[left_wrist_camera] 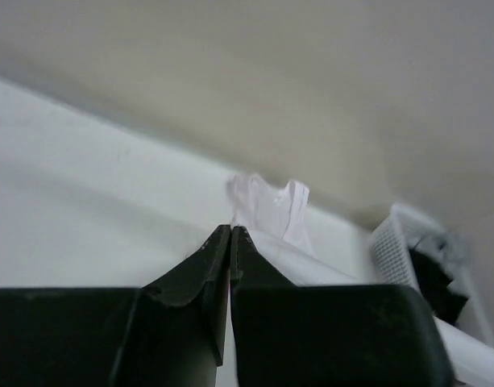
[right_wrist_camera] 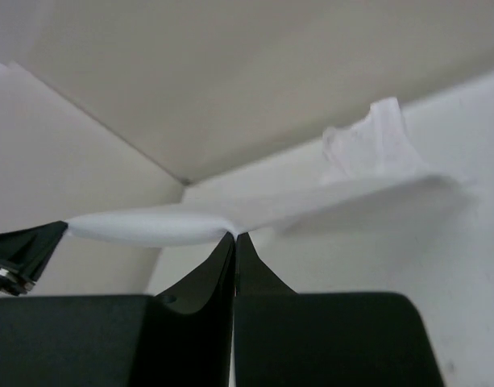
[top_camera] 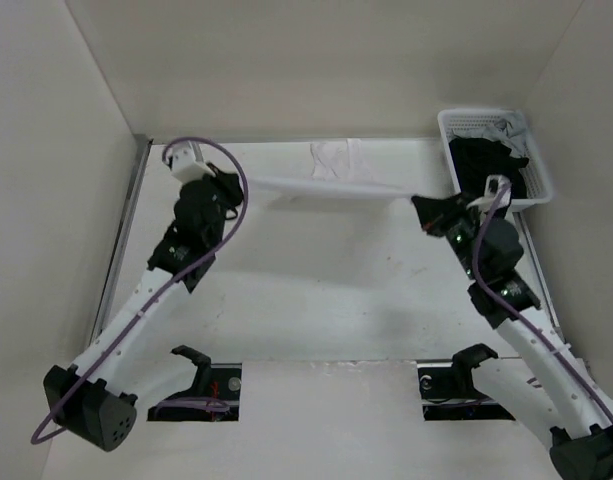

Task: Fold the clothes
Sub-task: Flatten the tank top out, then fold the tank top

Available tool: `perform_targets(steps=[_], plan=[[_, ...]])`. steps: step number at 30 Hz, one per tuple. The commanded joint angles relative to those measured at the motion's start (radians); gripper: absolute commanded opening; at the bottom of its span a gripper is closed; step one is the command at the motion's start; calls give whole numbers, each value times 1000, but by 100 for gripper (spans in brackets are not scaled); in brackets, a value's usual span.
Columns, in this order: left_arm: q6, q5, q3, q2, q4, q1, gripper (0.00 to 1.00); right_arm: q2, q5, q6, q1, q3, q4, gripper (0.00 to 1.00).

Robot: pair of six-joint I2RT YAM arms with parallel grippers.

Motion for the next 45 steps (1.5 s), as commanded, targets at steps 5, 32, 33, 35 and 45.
perform_targets(steps=[5,32,33,35,45], plan=[[-105,-144,-522,-339,-92,-161,1,-328,83,152,174,-501,-86,0],[-129,-17,-8,382,178,53,1,302,116,85,20,-138,176,0],[-128,-11,58,456,175,67,1,360,99,88,-14,-97,195,0],[-120,20,184,585,161,82,1,464,60,91,-63,-15,205,0],[-82,84,850,1156,-31,118,7,1079,-50,126,-206,526,140,0]])
